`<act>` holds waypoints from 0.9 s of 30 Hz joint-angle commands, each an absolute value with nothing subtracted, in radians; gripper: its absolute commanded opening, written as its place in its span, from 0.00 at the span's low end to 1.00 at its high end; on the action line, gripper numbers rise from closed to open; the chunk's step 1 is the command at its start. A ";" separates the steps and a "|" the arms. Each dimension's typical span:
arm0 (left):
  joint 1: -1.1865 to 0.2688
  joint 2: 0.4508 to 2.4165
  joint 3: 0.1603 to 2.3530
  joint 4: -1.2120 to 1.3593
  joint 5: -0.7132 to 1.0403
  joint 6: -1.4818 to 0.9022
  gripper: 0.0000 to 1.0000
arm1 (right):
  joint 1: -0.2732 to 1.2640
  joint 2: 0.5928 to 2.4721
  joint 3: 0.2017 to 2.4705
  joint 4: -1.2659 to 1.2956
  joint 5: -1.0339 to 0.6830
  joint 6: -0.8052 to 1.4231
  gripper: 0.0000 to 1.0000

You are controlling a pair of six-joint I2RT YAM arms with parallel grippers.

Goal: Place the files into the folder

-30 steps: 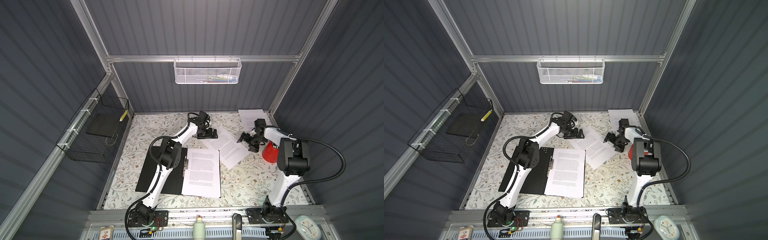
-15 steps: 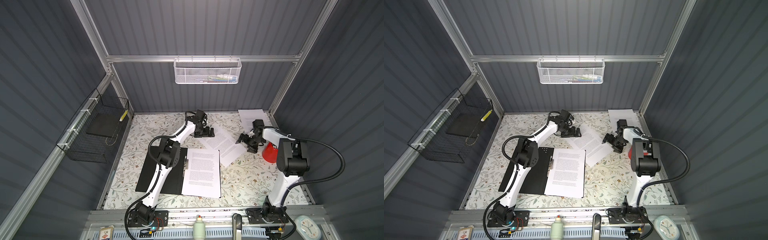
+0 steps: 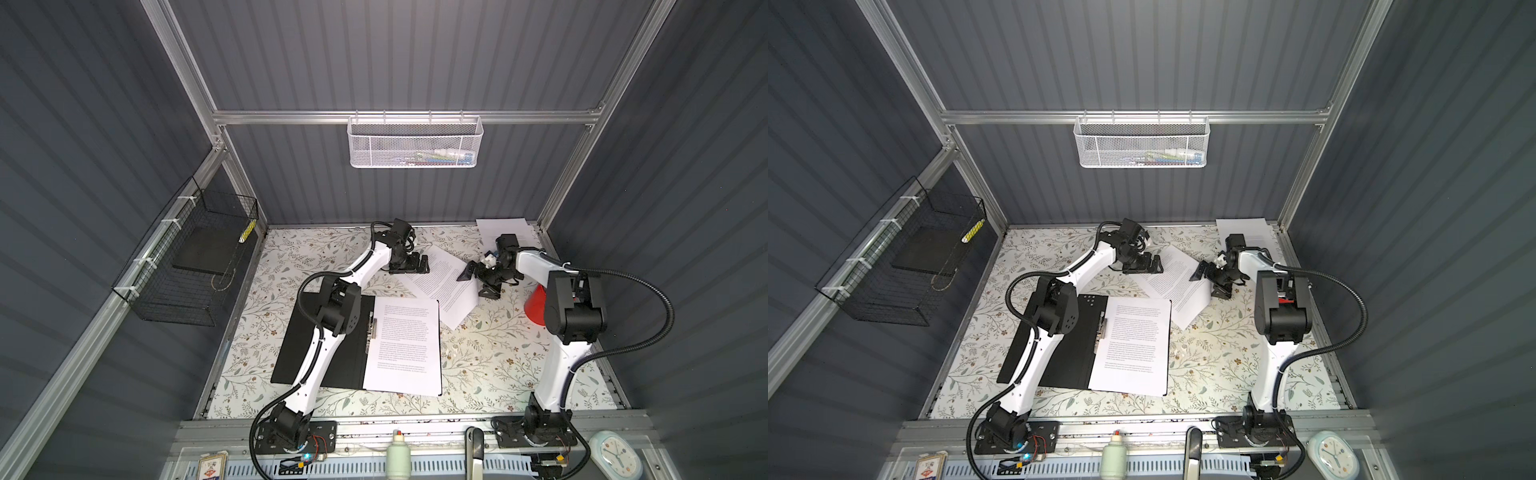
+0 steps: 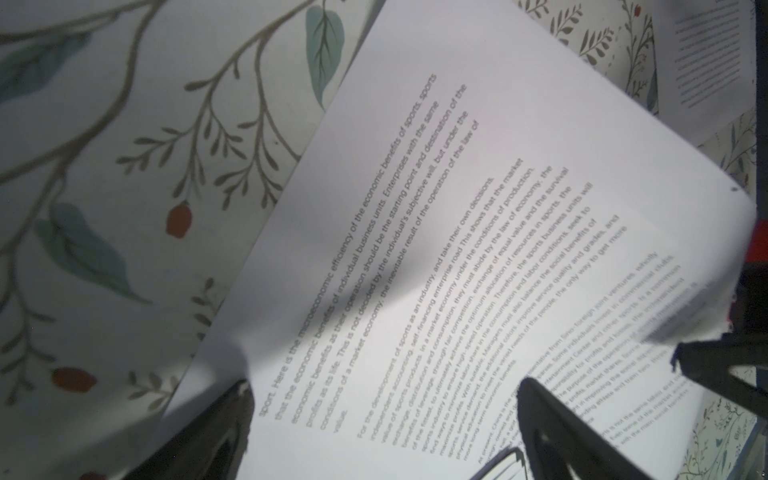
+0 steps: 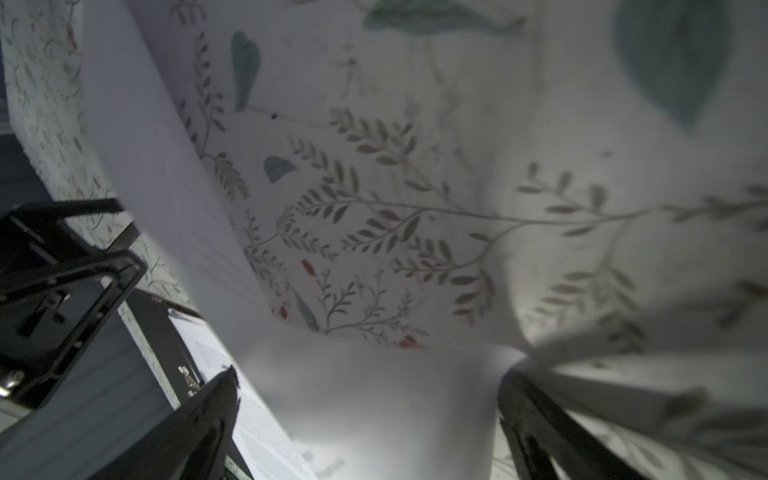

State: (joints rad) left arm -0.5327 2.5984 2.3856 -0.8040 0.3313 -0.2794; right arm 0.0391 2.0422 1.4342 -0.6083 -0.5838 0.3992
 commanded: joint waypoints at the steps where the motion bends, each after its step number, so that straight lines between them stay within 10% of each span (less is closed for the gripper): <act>1: -0.526 2.689 2.349 -0.899 0.353 -0.265 1.00 | 0.053 2.036 1.462 -0.551 -0.759 0.350 0.99; 27: -0.526 2.662 2.312 -0.880 0.364 -0.261 1.00 | 0.105 2.209 1.784 -0.719 -0.610 0.213 0.96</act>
State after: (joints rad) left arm -0.5282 2.5958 2.3699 -0.7834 0.3679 -0.2714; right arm 0.0967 2.2124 1.7691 -0.6674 -0.7029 0.2398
